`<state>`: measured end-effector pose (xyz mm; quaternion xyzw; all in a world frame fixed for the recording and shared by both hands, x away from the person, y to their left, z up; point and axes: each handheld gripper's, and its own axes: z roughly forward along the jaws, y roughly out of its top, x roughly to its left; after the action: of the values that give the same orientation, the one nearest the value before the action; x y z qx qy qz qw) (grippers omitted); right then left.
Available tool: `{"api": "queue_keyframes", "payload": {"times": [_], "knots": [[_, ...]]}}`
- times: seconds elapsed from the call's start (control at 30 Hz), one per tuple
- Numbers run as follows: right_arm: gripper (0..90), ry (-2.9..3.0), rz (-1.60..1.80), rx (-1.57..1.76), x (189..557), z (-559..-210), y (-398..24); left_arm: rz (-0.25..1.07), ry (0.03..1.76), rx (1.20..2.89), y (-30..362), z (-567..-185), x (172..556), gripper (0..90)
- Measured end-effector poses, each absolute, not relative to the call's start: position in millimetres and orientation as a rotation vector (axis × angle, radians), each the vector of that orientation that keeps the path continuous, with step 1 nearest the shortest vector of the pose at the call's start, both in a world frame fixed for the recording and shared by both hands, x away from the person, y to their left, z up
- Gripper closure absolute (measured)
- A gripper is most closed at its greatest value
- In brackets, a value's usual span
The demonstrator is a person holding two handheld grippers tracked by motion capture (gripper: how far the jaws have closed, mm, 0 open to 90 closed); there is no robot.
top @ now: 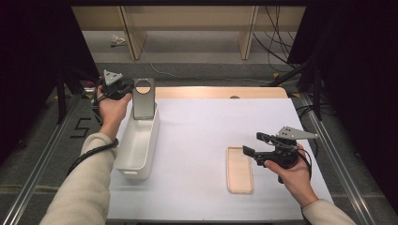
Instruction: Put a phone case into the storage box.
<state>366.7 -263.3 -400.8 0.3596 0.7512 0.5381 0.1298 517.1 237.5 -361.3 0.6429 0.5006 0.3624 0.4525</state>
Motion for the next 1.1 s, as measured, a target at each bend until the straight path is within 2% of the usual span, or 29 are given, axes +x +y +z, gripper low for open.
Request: {"api": "queue_keyframes", "payload": {"times": [1.1], "knots": [[16.1, 2.183, 1.566, 1.044, 367.0, -400.8, -263.8, 0.870, 1.284, 1.609, 240.2, -379.8, 525.6, 84.6]]}}
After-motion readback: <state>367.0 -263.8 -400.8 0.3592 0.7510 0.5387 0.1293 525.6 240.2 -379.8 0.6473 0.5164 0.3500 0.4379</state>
